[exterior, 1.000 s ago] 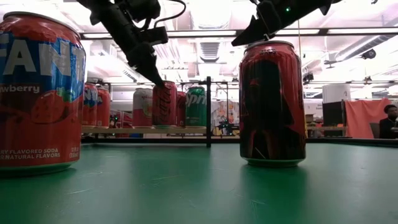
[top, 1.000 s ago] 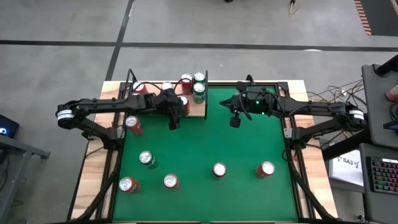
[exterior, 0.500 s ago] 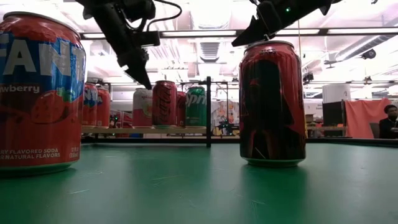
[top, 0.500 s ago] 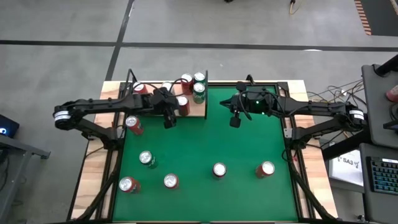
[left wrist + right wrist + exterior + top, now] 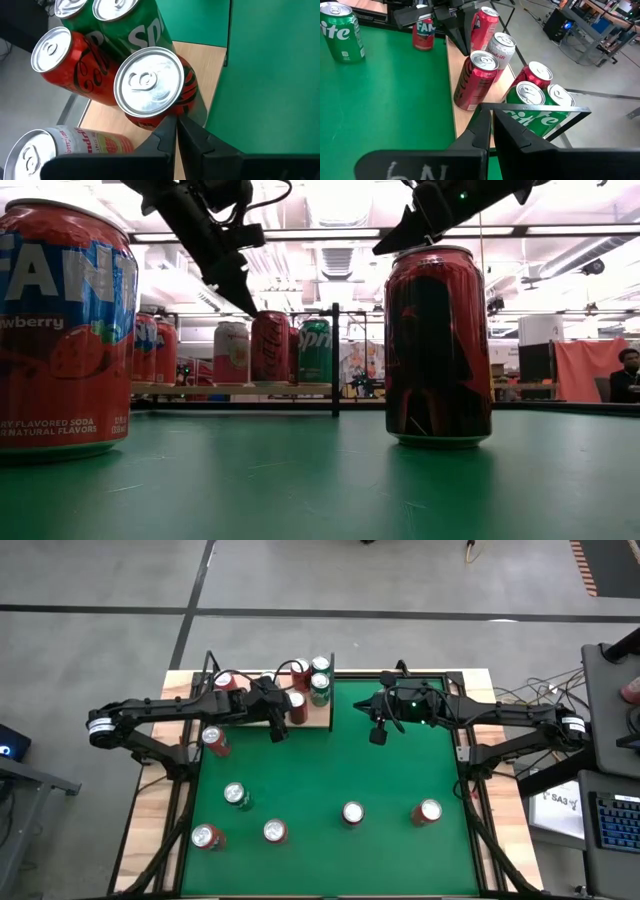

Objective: Place canned beverage on shelf
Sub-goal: Put the red-black soda can on the shelf aligned with the other red-black soda can

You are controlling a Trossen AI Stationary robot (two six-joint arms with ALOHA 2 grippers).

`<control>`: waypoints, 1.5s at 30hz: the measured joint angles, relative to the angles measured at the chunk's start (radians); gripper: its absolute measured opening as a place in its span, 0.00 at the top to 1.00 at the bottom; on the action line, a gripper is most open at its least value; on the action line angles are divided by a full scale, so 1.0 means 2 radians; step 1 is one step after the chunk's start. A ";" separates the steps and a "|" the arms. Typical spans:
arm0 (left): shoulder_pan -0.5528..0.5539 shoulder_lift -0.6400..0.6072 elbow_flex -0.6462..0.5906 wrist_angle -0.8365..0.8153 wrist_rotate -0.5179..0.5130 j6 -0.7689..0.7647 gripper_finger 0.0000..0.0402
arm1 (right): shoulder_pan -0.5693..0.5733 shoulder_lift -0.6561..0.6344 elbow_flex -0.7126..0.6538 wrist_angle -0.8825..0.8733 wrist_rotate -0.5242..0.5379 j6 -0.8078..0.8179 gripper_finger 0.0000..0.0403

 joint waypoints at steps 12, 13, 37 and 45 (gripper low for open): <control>0.003 0.006 -0.002 0.016 -0.001 -0.015 1.00 | 0.000 0.000 0.000 0.000 0.000 0.000 0.97; 0.003 0.006 -0.002 0.014 -0.001 -0.019 1.00 | 0.000 0.000 0.000 0.000 0.000 0.000 0.97; 0.000 0.067 -0.003 0.044 0.020 -0.058 1.00 | 0.000 0.000 0.000 0.000 0.000 0.001 0.97; 0.001 0.067 -0.003 0.067 -0.031 -0.053 1.00 | 0.000 0.000 0.000 0.000 0.000 0.001 0.97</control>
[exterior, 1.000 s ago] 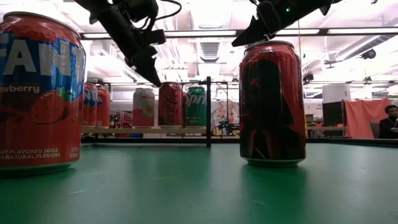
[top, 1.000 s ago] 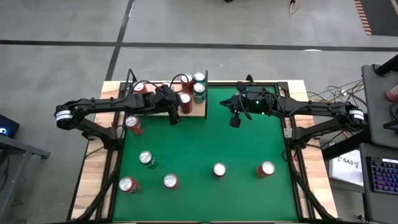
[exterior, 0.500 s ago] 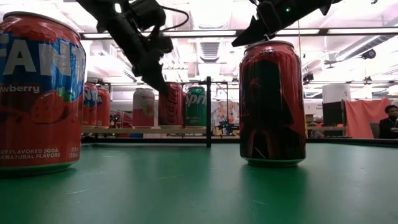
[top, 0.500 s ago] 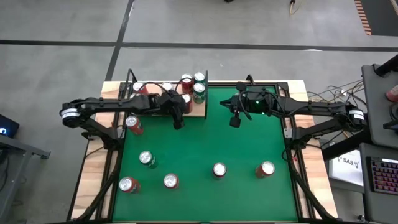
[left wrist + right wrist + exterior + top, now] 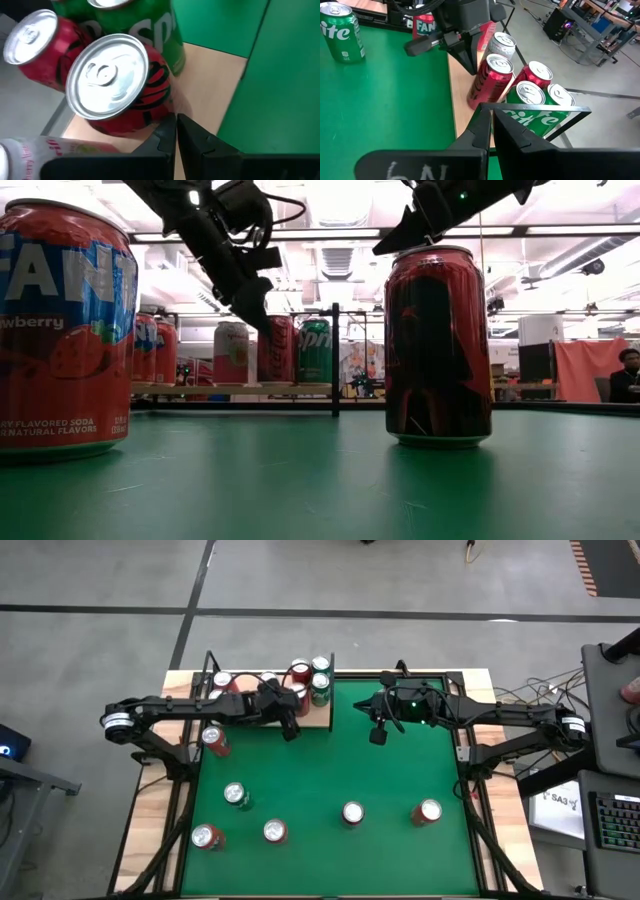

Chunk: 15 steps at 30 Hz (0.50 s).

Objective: Place canned beverage on shelf
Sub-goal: Put the red-black soda can on the shelf aligned with the other red-black soda can

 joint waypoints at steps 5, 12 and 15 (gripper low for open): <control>0.000 0.000 0.000 0.001 0.000 0.003 1.00 | 0.000 0.000 0.000 0.000 0.000 0.000 0.97; 0.001 0.000 0.000 0.017 -0.005 0.008 1.00 | 0.000 0.000 0.000 0.000 0.000 0.000 0.97; 0.003 0.000 0.000 0.029 -0.008 0.012 1.00 | 0.000 0.000 0.000 0.000 0.000 0.001 0.97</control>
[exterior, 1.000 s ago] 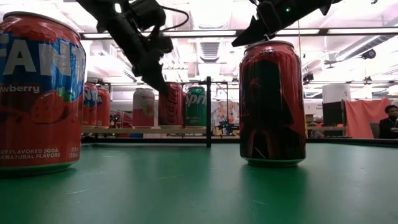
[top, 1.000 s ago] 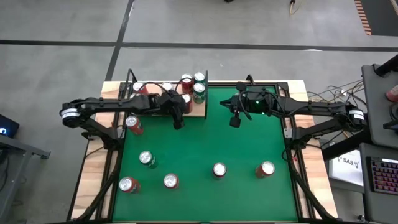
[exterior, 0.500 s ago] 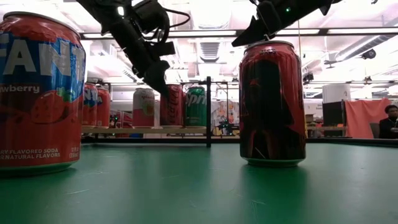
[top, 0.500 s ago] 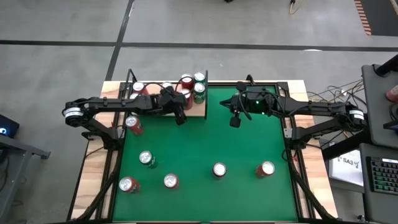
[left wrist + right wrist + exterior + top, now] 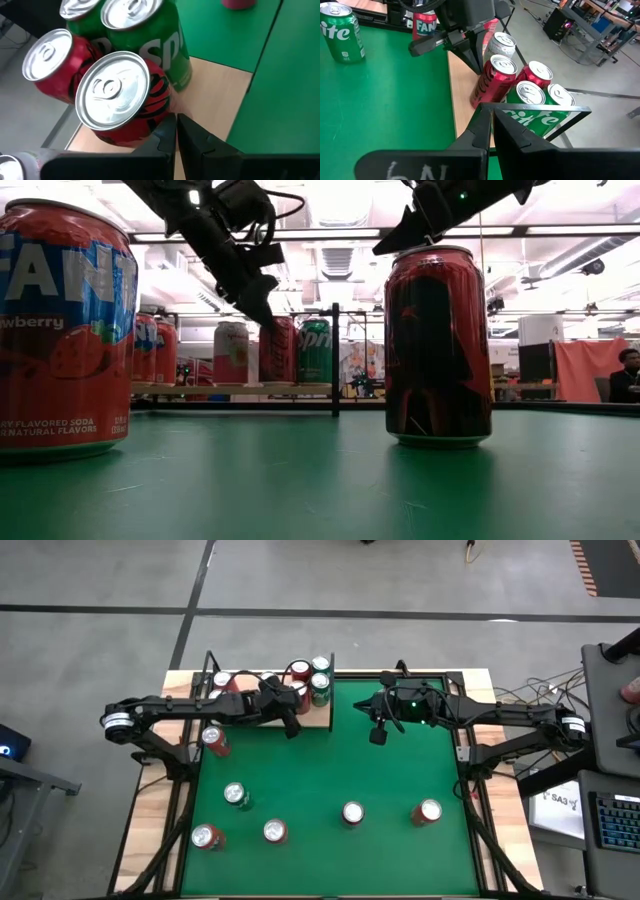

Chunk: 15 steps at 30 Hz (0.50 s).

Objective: Place canned beverage on shelf
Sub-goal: Put the red-black soda can on the shelf aligned with the other red-black soda can

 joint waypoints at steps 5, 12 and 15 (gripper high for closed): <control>0.002 0.000 0.000 0.003 -0.001 0.004 1.00 | 0.000 0.000 0.000 0.000 0.000 0.000 0.97; 0.002 -0.002 0.000 -0.010 0.000 0.005 1.00 | 0.000 0.000 0.000 0.000 0.000 0.000 0.97; 0.003 -0.003 0.000 -0.026 -0.001 0.005 1.00 | 0.000 0.000 0.000 0.000 0.000 0.000 0.97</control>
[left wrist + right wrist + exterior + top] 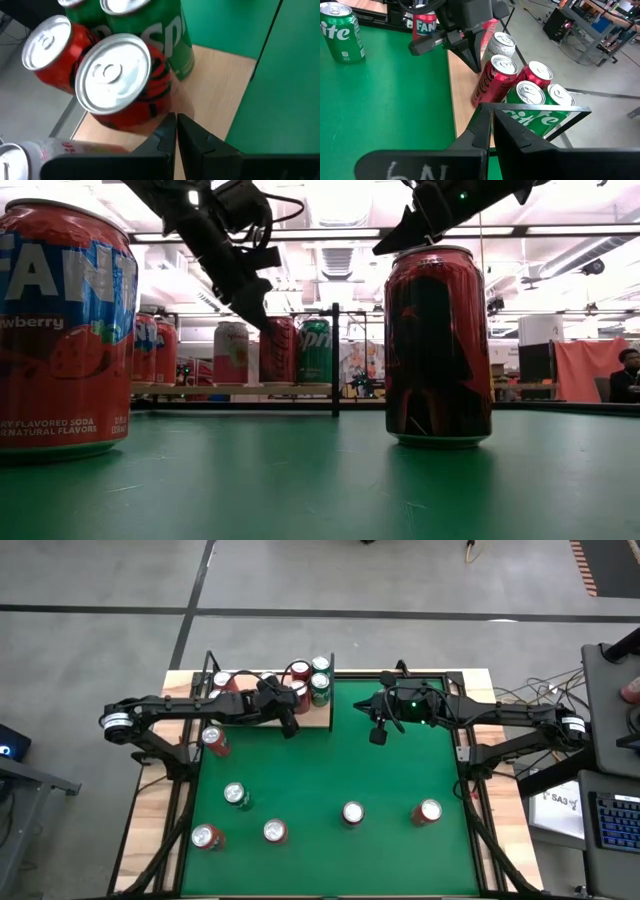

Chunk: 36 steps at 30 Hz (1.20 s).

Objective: Place canned beverage on shelf
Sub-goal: Put the red-black soda can on the shelf aligned with the other red-black soda can

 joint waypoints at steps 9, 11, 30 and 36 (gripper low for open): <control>0.004 0.000 0.000 0.023 0.000 0.013 1.00 | 0.000 0.000 0.000 0.000 0.000 -0.001 0.97; 0.007 0.000 0.000 0.026 0.000 0.013 1.00 | 0.000 0.000 0.000 0.000 0.000 -0.001 0.97; 0.019 0.001 0.000 0.028 0.008 0.013 1.00 | 0.000 0.000 0.000 0.000 0.000 -0.001 0.97; 0.004 -0.006 0.000 0.035 0.091 0.008 1.00 | 0.000 0.000 0.000 0.000 0.000 -0.001 0.97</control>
